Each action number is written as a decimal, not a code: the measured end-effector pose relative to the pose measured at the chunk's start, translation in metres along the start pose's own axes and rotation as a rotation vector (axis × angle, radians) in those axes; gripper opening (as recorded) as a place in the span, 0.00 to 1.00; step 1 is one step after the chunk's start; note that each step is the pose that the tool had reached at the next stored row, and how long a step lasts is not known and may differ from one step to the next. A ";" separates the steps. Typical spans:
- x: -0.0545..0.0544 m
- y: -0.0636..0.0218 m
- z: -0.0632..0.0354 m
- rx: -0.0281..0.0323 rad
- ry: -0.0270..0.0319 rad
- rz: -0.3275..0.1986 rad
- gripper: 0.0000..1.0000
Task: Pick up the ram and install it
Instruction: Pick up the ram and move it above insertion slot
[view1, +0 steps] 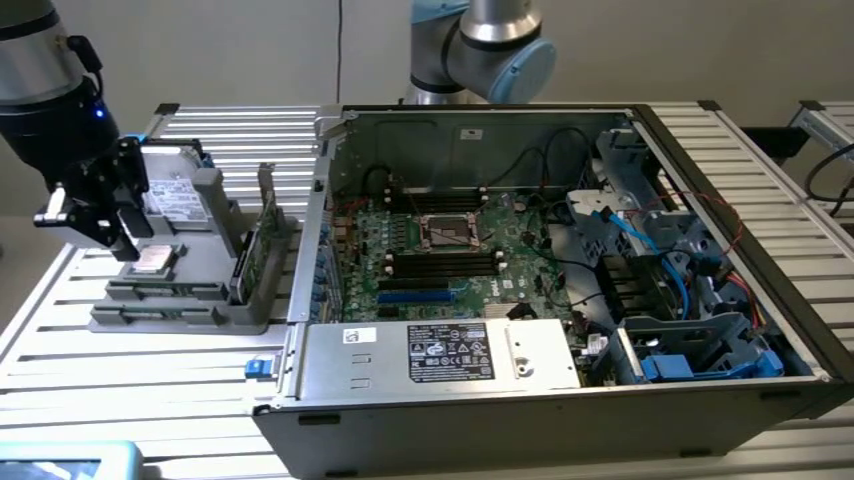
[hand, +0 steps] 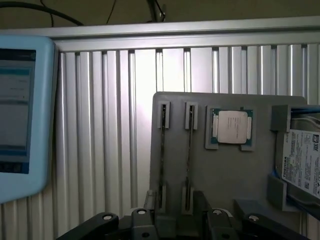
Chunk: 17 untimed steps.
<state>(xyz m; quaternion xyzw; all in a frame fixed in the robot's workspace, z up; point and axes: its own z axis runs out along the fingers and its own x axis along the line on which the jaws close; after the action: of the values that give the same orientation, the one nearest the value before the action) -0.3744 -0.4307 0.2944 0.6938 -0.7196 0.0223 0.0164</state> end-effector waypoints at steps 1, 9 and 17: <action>0.000 0.0000 0.0018 -0.0002 0.0000 0.002 0.42; 0.006 -0.0001 0.0167 -0.0008 -0.0018 0.014 0.42; 0.009 -0.0001 0.0315 -0.0012 -0.0072 0.016 0.42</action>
<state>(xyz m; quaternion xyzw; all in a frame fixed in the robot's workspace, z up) -0.3743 -0.4413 0.2634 0.6882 -0.7252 0.0195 0.0141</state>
